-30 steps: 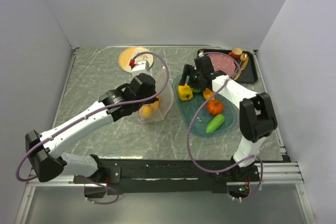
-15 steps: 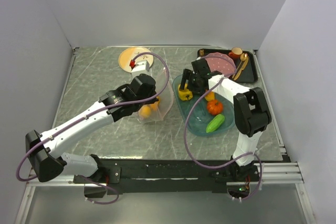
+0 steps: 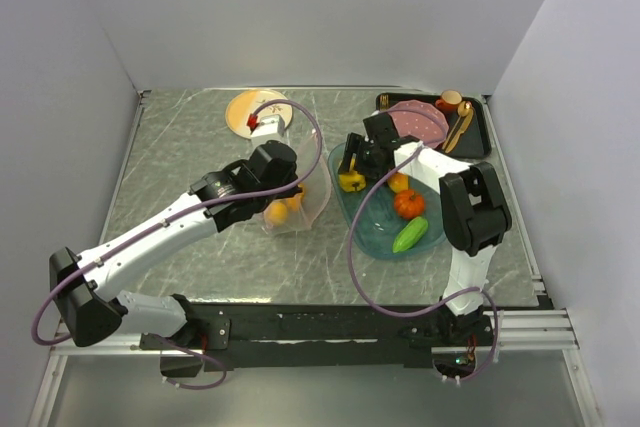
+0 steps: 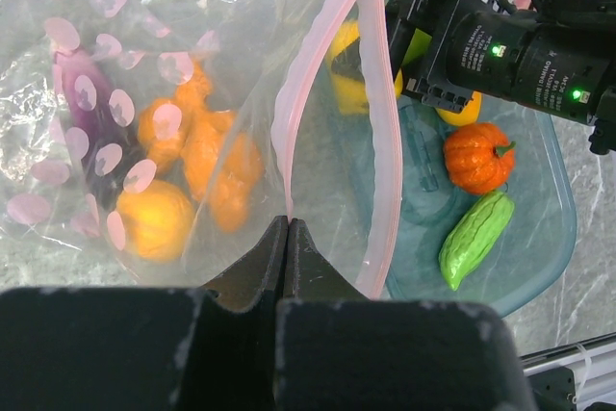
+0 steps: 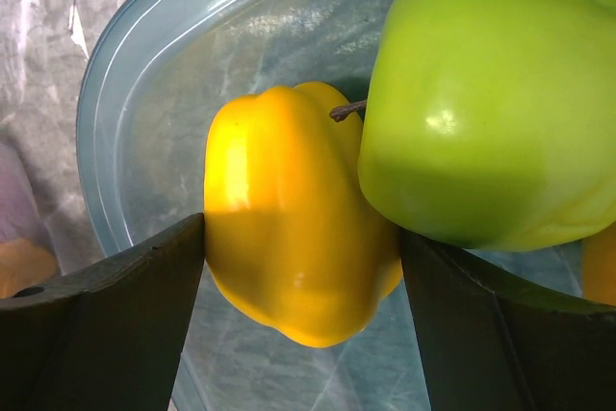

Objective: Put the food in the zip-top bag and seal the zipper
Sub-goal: Pick up the fake fruit from the bin, then place the fake fruit in the zipper food storage bag.

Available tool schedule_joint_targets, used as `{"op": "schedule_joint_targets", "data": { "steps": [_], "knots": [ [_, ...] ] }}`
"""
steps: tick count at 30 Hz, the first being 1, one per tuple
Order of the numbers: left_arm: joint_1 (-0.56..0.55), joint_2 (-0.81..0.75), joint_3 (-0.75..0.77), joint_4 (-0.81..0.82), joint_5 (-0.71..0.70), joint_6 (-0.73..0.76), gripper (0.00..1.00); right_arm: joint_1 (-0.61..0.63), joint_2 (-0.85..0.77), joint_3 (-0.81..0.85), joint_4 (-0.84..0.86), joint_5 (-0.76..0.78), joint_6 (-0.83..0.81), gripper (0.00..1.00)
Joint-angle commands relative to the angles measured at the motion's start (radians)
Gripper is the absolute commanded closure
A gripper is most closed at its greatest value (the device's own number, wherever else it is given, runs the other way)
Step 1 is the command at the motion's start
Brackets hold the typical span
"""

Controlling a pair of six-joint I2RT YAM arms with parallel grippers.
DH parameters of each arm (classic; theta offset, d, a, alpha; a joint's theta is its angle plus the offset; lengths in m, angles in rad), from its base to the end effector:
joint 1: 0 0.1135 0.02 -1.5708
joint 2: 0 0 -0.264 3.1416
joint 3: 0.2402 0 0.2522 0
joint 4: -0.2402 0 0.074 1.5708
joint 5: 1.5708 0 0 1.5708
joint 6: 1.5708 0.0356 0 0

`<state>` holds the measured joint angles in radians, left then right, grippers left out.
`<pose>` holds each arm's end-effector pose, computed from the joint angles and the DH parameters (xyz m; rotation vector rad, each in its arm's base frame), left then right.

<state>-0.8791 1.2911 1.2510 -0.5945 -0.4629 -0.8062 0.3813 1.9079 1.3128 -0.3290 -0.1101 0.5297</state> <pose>0.1905 -0.2051 0.3546 -0.1778 2.1604 -0.4747 0.3788 0.1561 0.1877 0.1428 2.5583 0.5044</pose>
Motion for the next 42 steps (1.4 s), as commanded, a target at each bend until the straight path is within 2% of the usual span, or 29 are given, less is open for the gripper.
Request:
{"op": "schedule_joint_targets", "data": {
  "steps": [1, 4, 5, 6, 7, 11, 23, 29, 35, 37, 42],
  "knots": [
    [0.003, 0.008, 0.031, 0.027, 0.009, 0.01, 0.99, -0.007, 0.006, -0.05, 0.022, -0.019, -0.011, 0.52],
    [0.003, 0.011, 0.034, 0.025, 0.012, 0.012, 0.99, -0.005, -0.004, -0.06, 0.027, -0.026, -0.011, 0.72],
    [0.003, 0.013, 0.031, 0.025, 0.01, 0.012, 0.99, -0.005, -0.01, -0.066, 0.031, -0.026, -0.011, 0.81],
    [0.003, 0.013, 0.031, 0.024, 0.01, 0.013, 0.99, -0.007, -0.029, -0.081, 0.041, -0.026, -0.01, 0.94],
    [0.003, 0.013, 0.031, 0.022, 0.009, 0.013, 0.99, -0.005, -0.039, -0.087, 0.05, -0.022, -0.01, 1.0],
    [0.005, 0.01, 0.027, 0.021, 0.001, 0.006, 0.99, -0.005, -0.116, -0.116, 0.059, -0.011, -0.01, 1.0],
    [0.006, 0.028, 0.034, 0.018, 0.007, 0.009, 0.99, -0.004, -0.498, -0.221, 0.054, 0.02, 0.039, 1.0],
    [0.011, 0.053, 0.041, 0.027, 0.015, 0.001, 0.99, 0.034, -0.713, -0.267, 0.071, -0.025, 0.098, 1.0],
    [0.009, 0.08, 0.065, 0.033, 0.026, 0.005, 0.99, 0.136, -0.796, -0.291, 0.131, -0.04, 0.138, 1.0],
    [0.009, 0.088, 0.076, 0.032, 0.023, 0.006, 0.99, 0.18, -0.771, -0.267, 0.088, -0.03, 0.139, 1.0],
    [0.009, 0.085, 0.08, 0.033, 0.027, 0.002, 0.99, 0.26, -0.71, -0.293, 0.129, -0.02, 0.154, 1.0]
  ]
}}
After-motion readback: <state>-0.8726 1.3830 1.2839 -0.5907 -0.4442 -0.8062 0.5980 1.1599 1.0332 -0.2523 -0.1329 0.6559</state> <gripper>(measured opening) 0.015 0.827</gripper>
